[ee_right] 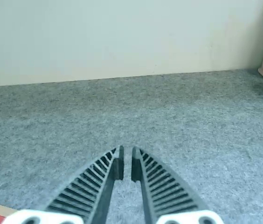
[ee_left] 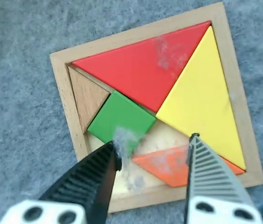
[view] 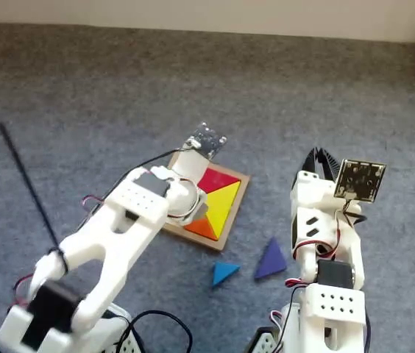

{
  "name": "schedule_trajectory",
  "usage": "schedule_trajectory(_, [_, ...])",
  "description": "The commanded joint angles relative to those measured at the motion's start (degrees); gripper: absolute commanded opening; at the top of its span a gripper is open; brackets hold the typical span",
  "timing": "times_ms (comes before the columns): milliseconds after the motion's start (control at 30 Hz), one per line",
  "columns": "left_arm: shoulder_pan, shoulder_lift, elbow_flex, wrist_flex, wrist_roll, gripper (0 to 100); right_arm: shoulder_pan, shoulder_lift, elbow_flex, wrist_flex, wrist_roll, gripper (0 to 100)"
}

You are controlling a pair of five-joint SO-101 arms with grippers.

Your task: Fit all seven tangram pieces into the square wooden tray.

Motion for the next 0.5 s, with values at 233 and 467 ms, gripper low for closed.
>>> schedule_trajectory(233, [-3.6,-25.6,10.4,0.3,1.6,23,-1.1,-1.4,-1.0,-1.0,0.0,4.9])
schedule_trajectory(467, [-16.7,-32.7,13.1,0.2,11.0,23,-4.4,-1.5,-1.6,6.5,2.0,4.6])
